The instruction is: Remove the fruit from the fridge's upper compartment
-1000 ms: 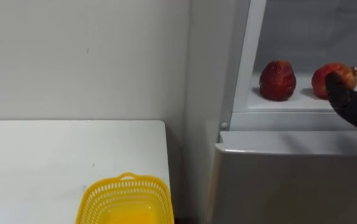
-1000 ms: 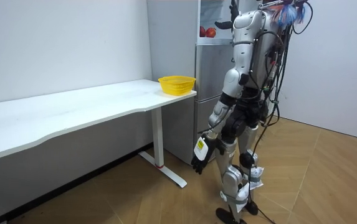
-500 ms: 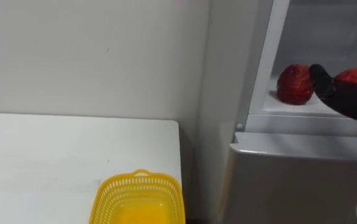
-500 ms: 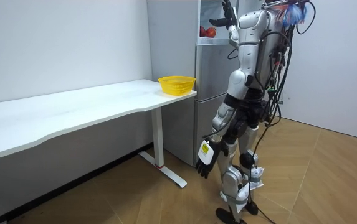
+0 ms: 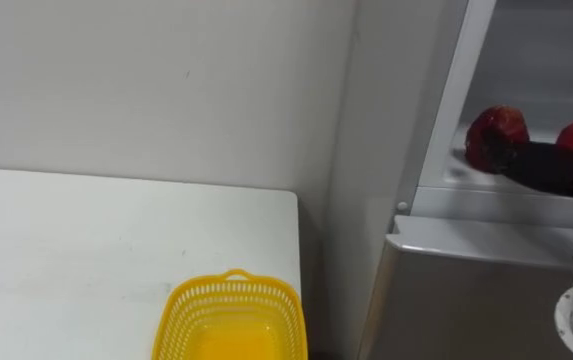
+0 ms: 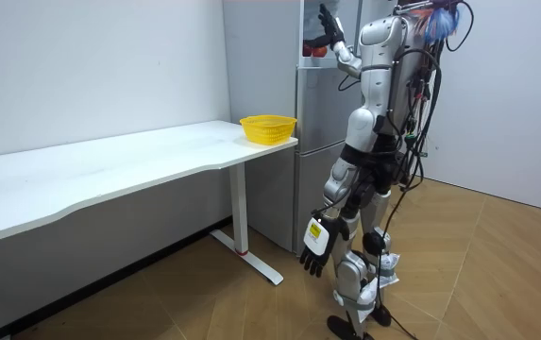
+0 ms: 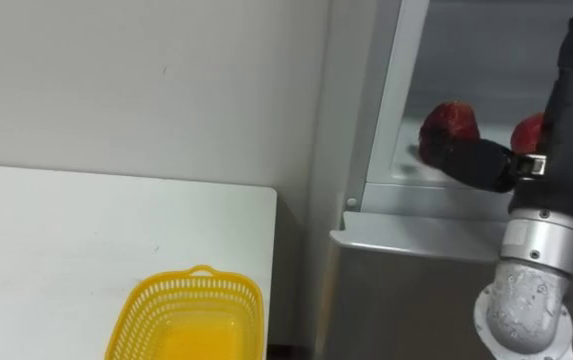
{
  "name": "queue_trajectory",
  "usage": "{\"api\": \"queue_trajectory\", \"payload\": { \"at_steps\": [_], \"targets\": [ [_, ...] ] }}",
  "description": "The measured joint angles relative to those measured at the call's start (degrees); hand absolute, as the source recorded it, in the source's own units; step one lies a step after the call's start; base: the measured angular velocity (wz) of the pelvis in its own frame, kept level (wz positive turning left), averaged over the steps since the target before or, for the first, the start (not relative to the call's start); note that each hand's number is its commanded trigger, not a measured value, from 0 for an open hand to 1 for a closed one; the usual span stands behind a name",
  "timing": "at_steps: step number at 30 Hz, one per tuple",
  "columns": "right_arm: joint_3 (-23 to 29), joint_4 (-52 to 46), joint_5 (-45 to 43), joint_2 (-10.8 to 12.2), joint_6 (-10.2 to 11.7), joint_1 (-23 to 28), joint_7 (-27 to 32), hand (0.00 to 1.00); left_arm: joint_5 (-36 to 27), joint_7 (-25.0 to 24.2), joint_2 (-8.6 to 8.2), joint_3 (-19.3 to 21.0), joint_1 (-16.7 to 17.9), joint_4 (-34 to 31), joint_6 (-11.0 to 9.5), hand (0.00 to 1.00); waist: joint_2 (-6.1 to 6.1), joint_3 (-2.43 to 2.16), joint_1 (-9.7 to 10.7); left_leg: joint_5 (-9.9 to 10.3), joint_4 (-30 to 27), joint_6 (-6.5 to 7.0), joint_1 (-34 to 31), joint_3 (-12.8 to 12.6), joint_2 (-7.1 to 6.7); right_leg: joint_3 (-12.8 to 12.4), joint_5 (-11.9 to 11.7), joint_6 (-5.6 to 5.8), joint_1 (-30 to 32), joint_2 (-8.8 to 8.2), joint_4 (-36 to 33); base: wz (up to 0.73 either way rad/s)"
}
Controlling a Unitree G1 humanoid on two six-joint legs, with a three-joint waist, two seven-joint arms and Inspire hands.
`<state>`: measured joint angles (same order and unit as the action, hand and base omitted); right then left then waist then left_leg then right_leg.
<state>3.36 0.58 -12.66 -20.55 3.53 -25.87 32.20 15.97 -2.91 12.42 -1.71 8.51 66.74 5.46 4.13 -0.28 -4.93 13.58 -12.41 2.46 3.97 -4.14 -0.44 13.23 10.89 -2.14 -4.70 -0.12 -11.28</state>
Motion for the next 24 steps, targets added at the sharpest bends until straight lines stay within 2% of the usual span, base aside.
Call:
{"api": "queue_trajectory", "payload": {
  "at_steps": [6,10,16,20,24],
  "targets": [
    [-0.5,3.0,3.2,-0.9,0.0,-2.3,-4.7,0.00,0.0,-0.3,0.36,0.0,0.0,-2.4,0.3,0.00,0.18,0.09,0.1,-0.1,-0.5,0.11,-0.5,0.4,-0.09,0.9,0.0,-0.03,0.0,-0.21,0.5,0.06],
    [-2.1,6.2,3.8,-3.2,-0.9,-2.4,-8.6,0.00,-0.1,-0.7,0.45,0.5,-0.1,-2.6,0.4,0.00,0.46,0.24,-0.1,-0.1,-0.1,0.13,-0.8,0.5,-0.15,1.1,0.0,-0.03,-0.1,-0.24,0.5,0.01],
    [-2.2,8.3,3.8,-4.8,-1.2,-3.7,-11.9,0.00,-0.1,-2.7,0.74,1.6,-0.3,-2.6,0.3,0.00,1.09,0.48,-0.2,-0.1,-0.3,0.13,-0.9,0.5,-0.16,1.1,0.0,-0.04,0.0,-0.21,0.5,0.00],
    [-3.2,11.0,3.9,-6.4,-1.1,-5.0,-13.0,0.00,-0.1,-2.7,1.07,1.5,-0.1,-2.6,0.3,0.00,1.50,0.30,-0.2,-0.1,-0.3,0.14,-0.5,0.7,-0.24,1.0,0.0,-0.04,-0.2,-0.27,0.5,0.00],
    [-3.3,11.6,3.9,-6.6,-1.1,-5.2,-14.4,0.00,-0.1,-2.7,1.13,1.5,-0.1,-2.7,0.3,0.00,1.53,0.28,-0.2,-0.1,-0.3,0.14,-0.4,0.7,-0.25,1.0,0.0,-0.03,-0.3,-0.29,0.5,0.00]
  ]
}}
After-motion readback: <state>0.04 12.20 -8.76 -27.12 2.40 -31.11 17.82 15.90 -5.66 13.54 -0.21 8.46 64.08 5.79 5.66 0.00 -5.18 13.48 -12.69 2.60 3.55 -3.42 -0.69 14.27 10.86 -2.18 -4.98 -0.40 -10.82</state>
